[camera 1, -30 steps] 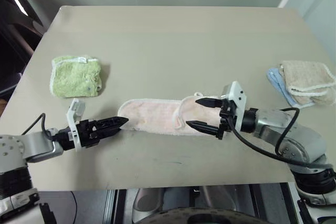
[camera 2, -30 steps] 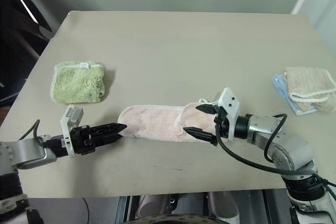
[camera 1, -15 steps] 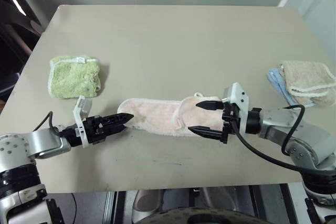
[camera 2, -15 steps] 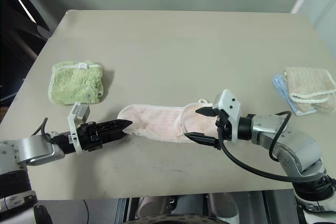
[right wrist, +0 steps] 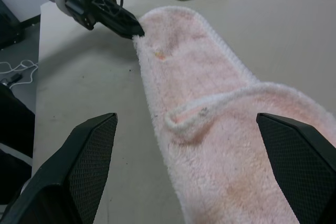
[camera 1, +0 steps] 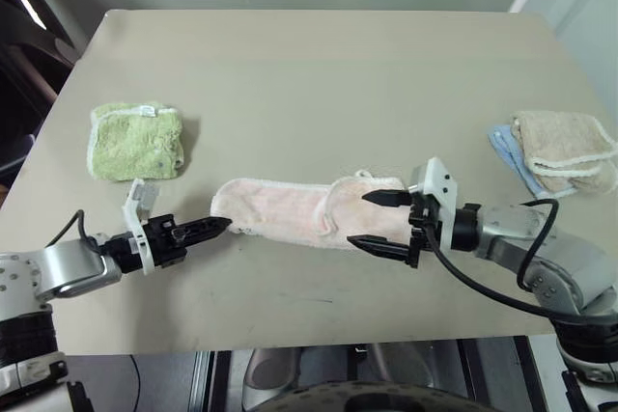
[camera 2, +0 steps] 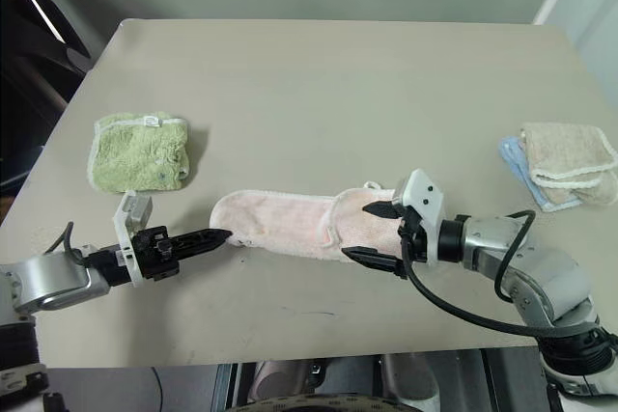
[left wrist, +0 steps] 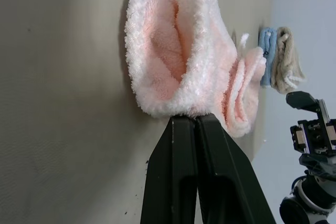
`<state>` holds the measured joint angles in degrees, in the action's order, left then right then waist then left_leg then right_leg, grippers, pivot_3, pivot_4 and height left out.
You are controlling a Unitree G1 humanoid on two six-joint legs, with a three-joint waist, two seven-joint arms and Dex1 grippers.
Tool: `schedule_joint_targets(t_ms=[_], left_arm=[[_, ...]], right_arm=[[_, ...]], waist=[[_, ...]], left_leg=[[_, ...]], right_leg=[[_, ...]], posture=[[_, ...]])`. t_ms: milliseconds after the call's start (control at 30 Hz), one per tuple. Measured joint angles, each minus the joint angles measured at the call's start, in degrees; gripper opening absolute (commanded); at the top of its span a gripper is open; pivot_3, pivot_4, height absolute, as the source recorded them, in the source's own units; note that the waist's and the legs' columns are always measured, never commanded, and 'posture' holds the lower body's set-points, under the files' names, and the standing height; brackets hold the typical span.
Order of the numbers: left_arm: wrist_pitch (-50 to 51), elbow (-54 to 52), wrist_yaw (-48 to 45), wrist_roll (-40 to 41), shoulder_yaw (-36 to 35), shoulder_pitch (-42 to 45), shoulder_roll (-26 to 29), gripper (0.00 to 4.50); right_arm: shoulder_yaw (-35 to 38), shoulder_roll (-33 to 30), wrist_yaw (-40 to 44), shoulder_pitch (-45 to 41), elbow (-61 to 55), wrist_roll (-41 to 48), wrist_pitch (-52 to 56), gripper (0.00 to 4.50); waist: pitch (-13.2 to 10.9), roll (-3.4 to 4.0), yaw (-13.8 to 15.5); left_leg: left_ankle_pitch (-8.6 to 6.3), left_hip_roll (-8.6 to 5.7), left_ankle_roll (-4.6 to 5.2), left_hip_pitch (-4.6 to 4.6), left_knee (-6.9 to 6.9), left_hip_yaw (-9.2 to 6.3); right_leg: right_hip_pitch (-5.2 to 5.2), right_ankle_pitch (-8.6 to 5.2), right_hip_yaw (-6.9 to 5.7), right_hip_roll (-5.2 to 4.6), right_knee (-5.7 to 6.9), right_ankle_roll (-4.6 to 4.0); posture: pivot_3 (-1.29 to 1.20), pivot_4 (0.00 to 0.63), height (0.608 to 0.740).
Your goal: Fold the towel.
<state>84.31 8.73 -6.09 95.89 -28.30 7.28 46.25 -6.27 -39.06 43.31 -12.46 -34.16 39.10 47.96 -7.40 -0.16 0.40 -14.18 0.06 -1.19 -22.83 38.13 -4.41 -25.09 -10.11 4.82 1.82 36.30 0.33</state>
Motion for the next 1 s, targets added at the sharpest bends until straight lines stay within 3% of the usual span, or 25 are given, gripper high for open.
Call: schedule_joint_targets(t_ms=[100,267,367,467,600,767,1000], left_arm=[[-0.6,-0.7,-3.0,-1.6,0.6,1.0,1.9,0.05],[-1.0,-6.6,-16.4,-8.2,4.5,7.6,7.5,0.05],[-3.0,-9.6,-24.9,-13.8,8.9,11.3,9.8,0.05],[-7.4,-12.2,-34.9,-22.9,18.2,15.8,11.8,0.05],[-10.8,-13.7,-44.8,-29.8,28.4,25.5,7.9,0.05],[-14.2,-12.4,-52.3,-36.1,35.9,32.3,2.6,0.05],[-19.4,-7.8,-61.7,-45.4,45.6,38.3,-5.9,0.05]], right_arm=[[0.1,-0.2,0.0,0.6,0.0,0.0,0.0,4.5],[0.9,-1.8,0.5,0.9,-0.5,0.1,-0.1,4.5],[2.0,-2.3,0.5,1.2,-0.5,0.1,-0.2,4.5],[3.4,-3.0,0.5,2.3,-0.8,0.1,-0.2,4.5],[4.2,-3.4,0.1,3.6,-2.2,0.1,-0.1,4.5],[6.7,-3.9,-1.0,5.5,-3.5,0.8,0.6,4.5],[16.6,-5.9,-3.0,12.1,-7.6,5.9,3.5,4.5]], waist=[[0.0,-0.03,0.0],[-0.1,-0.25,0.2],[-0.1,-0.24,0.1],[-0.1,-0.25,0.2],[-0.1,-0.26,0.5],[-0.1,-0.27,0.5],[-0.1,-0.27,0.9]], left_leg=[[-0.01,-0.01,0.01,-0.01,0.0,-0.01],[-0.16,-0.04,0.27,-0.05,0.02,-0.11],[-0.25,-0.04,0.25,-0.06,0.02,-0.1],[-0.26,-0.03,0.18,-0.11,0.02,-0.14],[-0.24,-0.01,0.17,-0.32,0.1,-0.14],[-0.23,0.0,0.22,-0.36,0.14,-0.09],[-0.22,0.01,0.35,-0.35,0.21,-0.07]], right_leg=[[0.0,0.0,0.0,0.0,0.0,-0.01],[-0.01,0.26,0.01,0.01,-0.04,-0.42],[-0.03,0.24,0.01,0.0,-0.08,-0.41],[-0.06,0.2,0.01,0.01,-0.15,-0.4],[-0.07,0.12,0.01,-0.02,-0.23,-0.28],[-0.03,0.05,0.03,-0.05,-0.3,0.06],[0.14,-0.04,0.04,-0.07,-0.33,0.67]], posture=[[0.0,0.15,0.733],[0.0,0.15,0.733],[0.0,0.15,0.733],[0.0,0.15,0.733],[0.0,0.15,0.733],[0.0,0.15,0.733],[0.0,0.15,0.733]])
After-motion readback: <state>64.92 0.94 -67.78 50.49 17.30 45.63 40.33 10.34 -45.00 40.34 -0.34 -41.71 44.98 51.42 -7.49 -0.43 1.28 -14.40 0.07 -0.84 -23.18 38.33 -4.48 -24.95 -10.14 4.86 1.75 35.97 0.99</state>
